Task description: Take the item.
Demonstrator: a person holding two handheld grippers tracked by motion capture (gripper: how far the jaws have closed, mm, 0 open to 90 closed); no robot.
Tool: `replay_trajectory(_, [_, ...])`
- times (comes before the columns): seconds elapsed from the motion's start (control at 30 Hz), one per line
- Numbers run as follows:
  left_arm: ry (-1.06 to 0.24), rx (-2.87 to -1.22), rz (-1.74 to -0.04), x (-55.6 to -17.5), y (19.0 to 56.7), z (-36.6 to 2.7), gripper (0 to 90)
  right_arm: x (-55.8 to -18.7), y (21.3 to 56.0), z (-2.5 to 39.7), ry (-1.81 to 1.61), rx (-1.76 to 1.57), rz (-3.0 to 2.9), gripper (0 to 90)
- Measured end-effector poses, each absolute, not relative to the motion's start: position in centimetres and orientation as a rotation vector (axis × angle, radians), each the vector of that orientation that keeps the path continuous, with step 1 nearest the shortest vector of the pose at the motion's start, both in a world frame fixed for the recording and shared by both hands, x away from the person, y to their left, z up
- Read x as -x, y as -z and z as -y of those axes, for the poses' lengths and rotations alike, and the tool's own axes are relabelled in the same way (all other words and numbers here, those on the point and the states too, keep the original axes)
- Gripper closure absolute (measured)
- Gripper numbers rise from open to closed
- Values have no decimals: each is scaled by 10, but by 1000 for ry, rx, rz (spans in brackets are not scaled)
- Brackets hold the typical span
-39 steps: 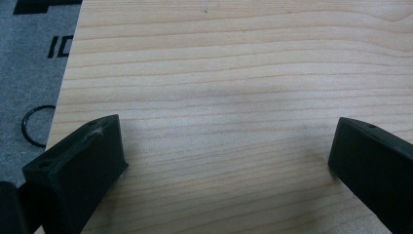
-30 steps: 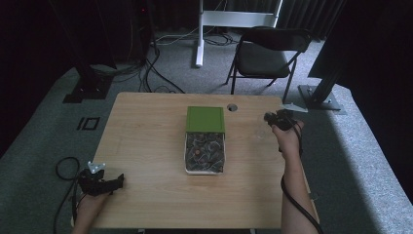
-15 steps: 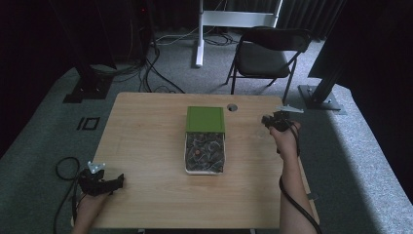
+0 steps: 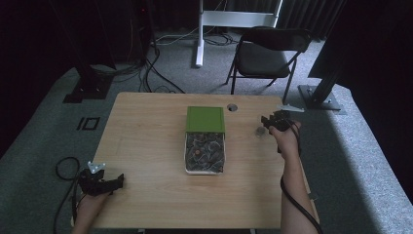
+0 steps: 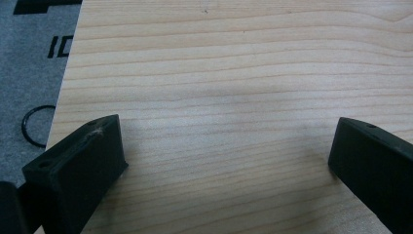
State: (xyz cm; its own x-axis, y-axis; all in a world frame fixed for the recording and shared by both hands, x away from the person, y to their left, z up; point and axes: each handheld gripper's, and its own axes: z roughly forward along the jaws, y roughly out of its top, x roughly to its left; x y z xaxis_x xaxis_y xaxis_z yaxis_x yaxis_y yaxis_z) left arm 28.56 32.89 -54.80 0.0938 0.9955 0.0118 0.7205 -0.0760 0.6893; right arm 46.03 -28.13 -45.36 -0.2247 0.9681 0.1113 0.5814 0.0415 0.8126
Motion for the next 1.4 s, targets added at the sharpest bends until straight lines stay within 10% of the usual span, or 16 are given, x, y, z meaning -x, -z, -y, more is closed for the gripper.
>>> replay_trajectory(0.57, [-684,-1853,-1679,-286,548,-329,3,-442,452,281,-1135,-1534,-1818,193])
replay_trajectory(1.4, [-684,-1853,-1680,-286,548,-329,3,-413,463,289,-1157,-1522,-1840,144])
